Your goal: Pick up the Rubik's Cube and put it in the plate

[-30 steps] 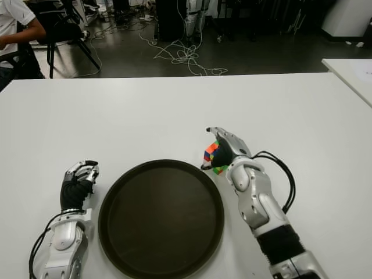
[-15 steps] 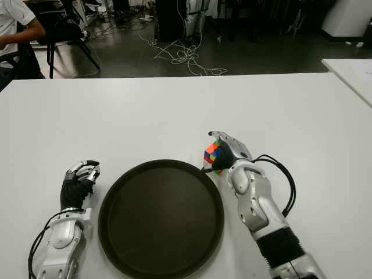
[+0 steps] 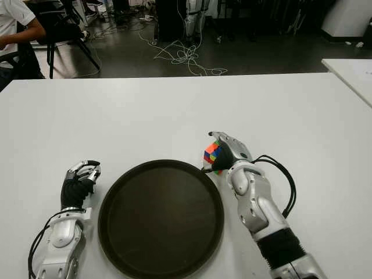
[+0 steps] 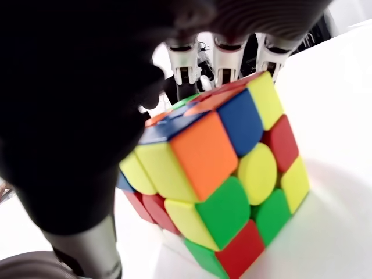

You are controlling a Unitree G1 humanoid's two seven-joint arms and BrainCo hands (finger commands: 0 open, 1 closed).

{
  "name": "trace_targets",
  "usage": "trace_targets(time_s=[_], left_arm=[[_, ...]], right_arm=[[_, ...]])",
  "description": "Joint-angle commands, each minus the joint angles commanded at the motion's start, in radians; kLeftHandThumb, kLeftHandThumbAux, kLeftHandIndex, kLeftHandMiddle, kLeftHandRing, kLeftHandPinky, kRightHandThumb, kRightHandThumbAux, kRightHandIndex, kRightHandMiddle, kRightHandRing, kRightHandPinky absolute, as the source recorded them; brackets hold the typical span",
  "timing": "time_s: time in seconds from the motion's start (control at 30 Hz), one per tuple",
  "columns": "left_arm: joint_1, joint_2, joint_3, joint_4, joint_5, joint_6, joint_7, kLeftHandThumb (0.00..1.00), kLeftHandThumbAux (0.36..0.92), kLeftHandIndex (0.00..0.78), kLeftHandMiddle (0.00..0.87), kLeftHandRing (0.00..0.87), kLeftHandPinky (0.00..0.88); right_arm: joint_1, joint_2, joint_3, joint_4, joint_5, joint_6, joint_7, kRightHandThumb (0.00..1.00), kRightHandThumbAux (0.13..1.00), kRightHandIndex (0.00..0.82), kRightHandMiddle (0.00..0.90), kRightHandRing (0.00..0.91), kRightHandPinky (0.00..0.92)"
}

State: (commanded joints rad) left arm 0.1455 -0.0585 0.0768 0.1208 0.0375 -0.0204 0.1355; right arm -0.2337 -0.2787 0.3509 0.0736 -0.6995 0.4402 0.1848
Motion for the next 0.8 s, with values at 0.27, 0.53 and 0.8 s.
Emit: trace_targets(time_s=[0.27,0.53,0.8], left_arm=[[-0.003,-0.001,0.003,0.001,0.000,-0.001,-0.004,0.711,0.705,0.444,0.811,0.828,0.818],[-0.003,-0.003,0.006,-0.005,-0.005,0.003,-0.005,0.711,0.705,0.444,0.813,0.828,0.821],[-0.005,-0.004,0.009,-0.005,-0.013,0.006,-0.008,0.712,0.703,0.445,0.815,0.831,0.832]], right_arm=[[0.006,-0.014,-0.008,-0.013,0.011,-0.004,-0.001,0.000,0.867,0.065,0.132,0.149,0.129],[0.000,-0.025,-0.015,-0.009,0.013,-0.018,-0.002,0.000,0.905,0.075,0.143,0.167,0.178],[-0.007,-0.027,-0.018,-0.019,-0.002,0.012,-0.001,0.000,0.862,0.055,0.130,0.145,0.127]])
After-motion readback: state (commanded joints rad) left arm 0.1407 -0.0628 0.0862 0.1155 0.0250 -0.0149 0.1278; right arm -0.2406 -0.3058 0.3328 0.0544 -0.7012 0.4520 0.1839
